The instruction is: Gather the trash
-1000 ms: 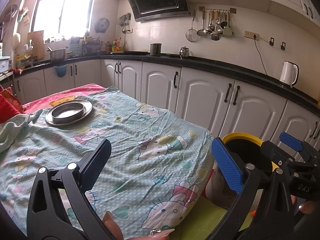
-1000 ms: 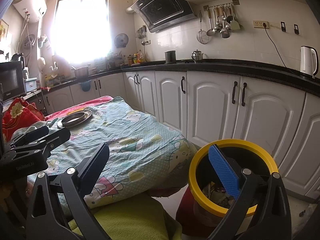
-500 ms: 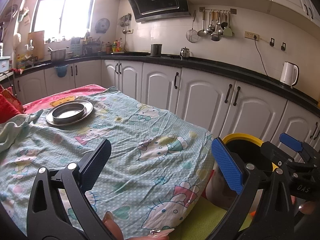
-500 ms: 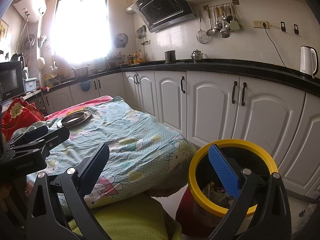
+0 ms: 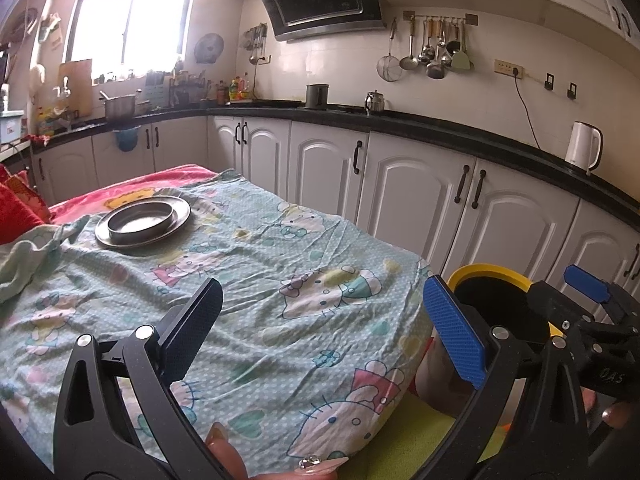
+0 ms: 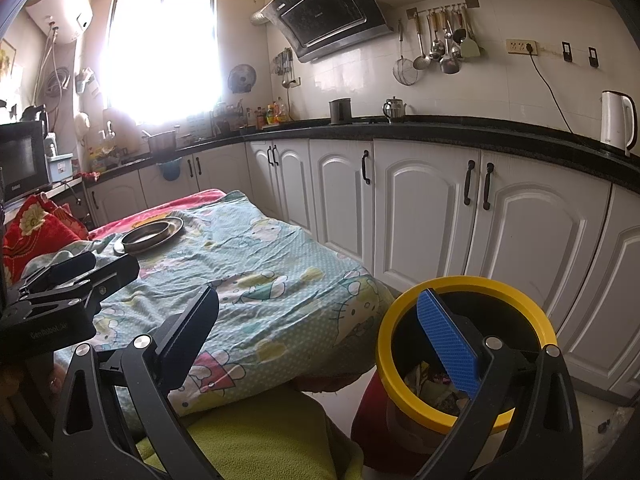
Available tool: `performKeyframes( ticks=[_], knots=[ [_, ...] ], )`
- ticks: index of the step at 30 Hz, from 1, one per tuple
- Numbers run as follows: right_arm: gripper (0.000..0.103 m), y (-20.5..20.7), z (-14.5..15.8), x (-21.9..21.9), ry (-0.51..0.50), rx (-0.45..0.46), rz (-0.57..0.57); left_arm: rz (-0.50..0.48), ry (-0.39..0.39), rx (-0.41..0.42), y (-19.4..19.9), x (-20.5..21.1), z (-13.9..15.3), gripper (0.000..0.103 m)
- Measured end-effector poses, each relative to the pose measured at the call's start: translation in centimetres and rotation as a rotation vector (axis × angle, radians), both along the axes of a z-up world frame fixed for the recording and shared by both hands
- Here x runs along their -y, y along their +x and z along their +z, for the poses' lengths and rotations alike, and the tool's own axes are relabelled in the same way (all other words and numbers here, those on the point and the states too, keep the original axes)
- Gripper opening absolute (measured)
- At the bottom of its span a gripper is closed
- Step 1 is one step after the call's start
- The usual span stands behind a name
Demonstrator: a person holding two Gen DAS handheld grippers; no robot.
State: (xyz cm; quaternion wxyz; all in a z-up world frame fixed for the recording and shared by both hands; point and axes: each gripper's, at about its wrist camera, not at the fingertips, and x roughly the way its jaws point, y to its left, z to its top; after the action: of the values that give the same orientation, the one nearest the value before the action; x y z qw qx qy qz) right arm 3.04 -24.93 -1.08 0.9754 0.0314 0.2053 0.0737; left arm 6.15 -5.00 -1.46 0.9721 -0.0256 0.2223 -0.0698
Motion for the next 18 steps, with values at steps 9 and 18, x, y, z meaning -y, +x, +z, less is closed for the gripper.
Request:
performKeyframes(
  ticks=[9,18],
  knots=[
    [0.097,0.4,0.0,0.3,0.003,-0.010,-0.009,0.020,-0.028,-0.019,0.2,-0.7,-0.3,0.092],
    [0.097,3.4,2.3,-6.5,-0.039,-0.016,0.224,0.321,-0.095,-0.118,0.3,-11.5,-0.7,0.092]
  ],
)
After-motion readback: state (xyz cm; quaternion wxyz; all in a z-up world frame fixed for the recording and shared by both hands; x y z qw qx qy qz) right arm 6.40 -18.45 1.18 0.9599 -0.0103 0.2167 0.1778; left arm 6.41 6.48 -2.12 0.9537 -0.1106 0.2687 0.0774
